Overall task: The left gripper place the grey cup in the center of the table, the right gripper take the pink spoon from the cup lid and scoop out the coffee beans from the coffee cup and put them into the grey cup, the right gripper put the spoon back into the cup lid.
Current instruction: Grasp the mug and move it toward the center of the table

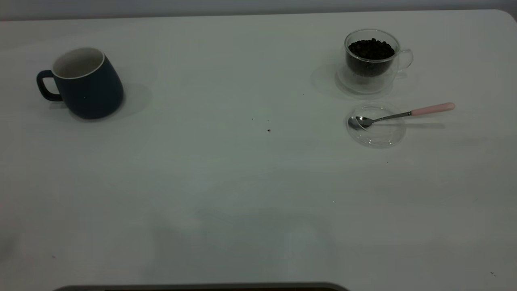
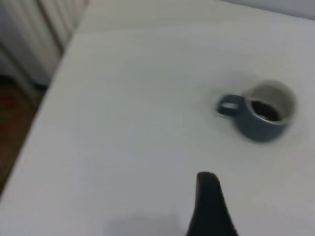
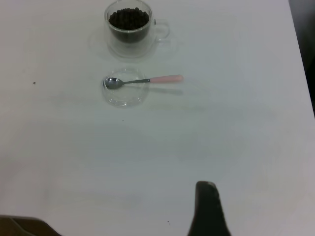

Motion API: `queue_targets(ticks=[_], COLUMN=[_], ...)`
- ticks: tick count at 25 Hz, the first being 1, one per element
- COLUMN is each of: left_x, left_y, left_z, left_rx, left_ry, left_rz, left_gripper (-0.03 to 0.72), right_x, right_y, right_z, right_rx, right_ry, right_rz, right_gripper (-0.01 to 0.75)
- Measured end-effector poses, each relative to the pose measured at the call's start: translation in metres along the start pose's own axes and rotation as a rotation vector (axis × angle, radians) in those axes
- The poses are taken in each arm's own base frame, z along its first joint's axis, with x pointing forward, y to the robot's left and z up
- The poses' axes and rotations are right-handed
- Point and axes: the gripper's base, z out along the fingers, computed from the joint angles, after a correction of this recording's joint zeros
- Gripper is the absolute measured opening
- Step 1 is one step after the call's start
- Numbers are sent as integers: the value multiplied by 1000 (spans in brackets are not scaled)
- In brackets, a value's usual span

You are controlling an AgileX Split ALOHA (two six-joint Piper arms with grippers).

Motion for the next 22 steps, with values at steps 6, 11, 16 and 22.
queue_targets(ticks=[6,11,16,22], left_x=[-42,-48,-53,-50], left_y=[-8,-3,0,-12], left_z=[72,156,244,305], left_rx=[-77,-17,104,213], left_ry=[126,341,478,514], left_rz=[-25,8,69,300], left_gripper=[569,569,569,569], right_x=[0,0,0,0], right_y=[0,0,0,0], right_z=[0,0,0,0], right_rx=[0,0,0,0], right_ry=[0,0,0,0], right_rz=[0,0,0,0], right_gripper=[576,576,576,576])
